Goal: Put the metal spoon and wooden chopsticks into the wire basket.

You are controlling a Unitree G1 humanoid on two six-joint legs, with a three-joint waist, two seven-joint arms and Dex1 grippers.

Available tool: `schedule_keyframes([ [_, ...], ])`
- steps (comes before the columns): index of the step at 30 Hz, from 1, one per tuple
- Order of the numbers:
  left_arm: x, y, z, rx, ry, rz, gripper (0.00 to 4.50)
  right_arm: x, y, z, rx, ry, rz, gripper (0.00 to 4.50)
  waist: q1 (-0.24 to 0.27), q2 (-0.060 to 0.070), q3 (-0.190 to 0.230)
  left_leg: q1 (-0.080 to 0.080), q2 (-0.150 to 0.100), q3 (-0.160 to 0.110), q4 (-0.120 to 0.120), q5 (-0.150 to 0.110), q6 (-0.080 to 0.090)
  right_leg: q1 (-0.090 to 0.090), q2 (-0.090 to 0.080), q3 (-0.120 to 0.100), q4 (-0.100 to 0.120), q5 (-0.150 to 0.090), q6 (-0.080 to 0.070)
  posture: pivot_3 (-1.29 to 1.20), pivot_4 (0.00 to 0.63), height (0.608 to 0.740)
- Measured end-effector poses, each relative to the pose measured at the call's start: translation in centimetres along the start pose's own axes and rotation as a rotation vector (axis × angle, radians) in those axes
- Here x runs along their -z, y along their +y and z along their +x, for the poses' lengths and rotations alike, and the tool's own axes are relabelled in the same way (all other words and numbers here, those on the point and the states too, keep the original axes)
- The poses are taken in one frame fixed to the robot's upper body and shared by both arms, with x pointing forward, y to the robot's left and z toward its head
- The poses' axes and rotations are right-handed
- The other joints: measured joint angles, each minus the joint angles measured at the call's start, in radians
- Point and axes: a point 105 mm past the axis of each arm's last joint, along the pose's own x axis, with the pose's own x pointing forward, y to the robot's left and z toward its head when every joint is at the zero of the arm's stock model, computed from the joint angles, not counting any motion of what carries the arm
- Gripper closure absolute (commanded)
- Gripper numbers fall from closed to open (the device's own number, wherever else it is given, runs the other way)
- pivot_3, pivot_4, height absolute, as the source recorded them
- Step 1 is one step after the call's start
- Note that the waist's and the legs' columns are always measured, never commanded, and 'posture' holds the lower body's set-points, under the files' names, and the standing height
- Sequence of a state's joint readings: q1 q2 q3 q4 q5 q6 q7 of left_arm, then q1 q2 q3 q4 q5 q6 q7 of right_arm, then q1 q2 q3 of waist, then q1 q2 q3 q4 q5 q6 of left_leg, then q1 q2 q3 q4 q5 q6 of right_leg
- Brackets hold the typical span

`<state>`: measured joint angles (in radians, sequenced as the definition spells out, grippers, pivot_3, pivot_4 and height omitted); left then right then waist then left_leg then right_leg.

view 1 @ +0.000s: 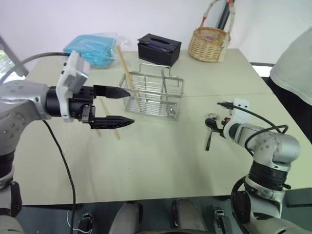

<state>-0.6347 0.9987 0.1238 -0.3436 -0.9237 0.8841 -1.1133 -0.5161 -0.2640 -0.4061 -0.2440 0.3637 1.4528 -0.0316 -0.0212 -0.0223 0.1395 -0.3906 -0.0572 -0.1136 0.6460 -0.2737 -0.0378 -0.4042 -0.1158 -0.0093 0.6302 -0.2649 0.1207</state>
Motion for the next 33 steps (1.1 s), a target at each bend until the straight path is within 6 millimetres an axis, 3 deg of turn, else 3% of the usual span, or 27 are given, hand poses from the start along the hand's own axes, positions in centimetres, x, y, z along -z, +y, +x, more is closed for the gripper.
schedule_keyframes([
  [3,0.1,-0.1,0.1,0.014,0.004,-0.002,0.03,-0.1,0.2,0.8,0.003,-0.002,0.000,0.00,0.000,0.001,0.000,0.000,0.000,0.000,0.000,0.000,0.000,0.000,0.001,0.000,0.000,0.000,0.000,0.00,0.150,0.660],
  [10,0.5,-0.1,0.5,0.019,0.014,-0.008,0.03,-0.3,2.8,2.8,-0.067,-0.006,-0.012,0.00,0.002,0.000,0.000,0.001,0.000,-0.001,0.000,0.000,0.000,0.001,0.002,0.000,0.000,0.000,0.001,0.00,0.150,0.660],
  [15,-0.4,0.1,0.7,0.011,0.003,0.022,0.00,0.0,2.2,3.6,-0.036,-0.010,0.022,2.22,0.003,-0.002,-0.001,0.001,0.000,-0.001,0.001,0.000,0.000,0.001,0.002,0.000,0.000,0.001,0.001,0.00,0.150,0.660],
  [19,-0.6,0.2,0.7,0.005,0.002,0.022,0.00,0.0,1.4,3.8,-0.010,-0.013,0.047,4.42,0.000,-0.002,0.000,0.002,0.000,-0.001,0.001,0.000,0.000,0.001,0.003,0.001,0.001,0.000,0.001,0.00,0.150,0.660],
  [29,-1.1,1.1,0.5,-0.025,-0.030,0.015,0.00,-0.4,1.1,3.6,-0.014,-0.039,0.009,4.47,0.002,-0.001,0.000,0.003,0.001,-0.001,0.001,0.000,0.000,0.002,0.005,0.001,0.002,0.000,0.001,0.00,0.150,0.660],
  [31,-1.1,1.5,0.5,-0.040,-0.039,0.016,0.00,-1.7,0.4,3.1,-0.004,-0.110,-0.041,4.47,0.006,0.001,0.002,0.002,0.000,-0.001,0.001,0.000,0.000,0.001,0.003,0.001,0.001,0.001,0.001,0.00,0.150,0.660],
  [33,-1.1,1.8,0.4,-0.055,-0.049,0.012,0.00,-4.4,-0.1,2.0,-0.007,-0.236,-0.096,4.47,0.006,0.004,0.004,0.001,-0.001,0.000,0.001,0.000,0.000,0.001,0.002,0.001,0.001,0.001,0.002,0.00,0.150,0.660],
])
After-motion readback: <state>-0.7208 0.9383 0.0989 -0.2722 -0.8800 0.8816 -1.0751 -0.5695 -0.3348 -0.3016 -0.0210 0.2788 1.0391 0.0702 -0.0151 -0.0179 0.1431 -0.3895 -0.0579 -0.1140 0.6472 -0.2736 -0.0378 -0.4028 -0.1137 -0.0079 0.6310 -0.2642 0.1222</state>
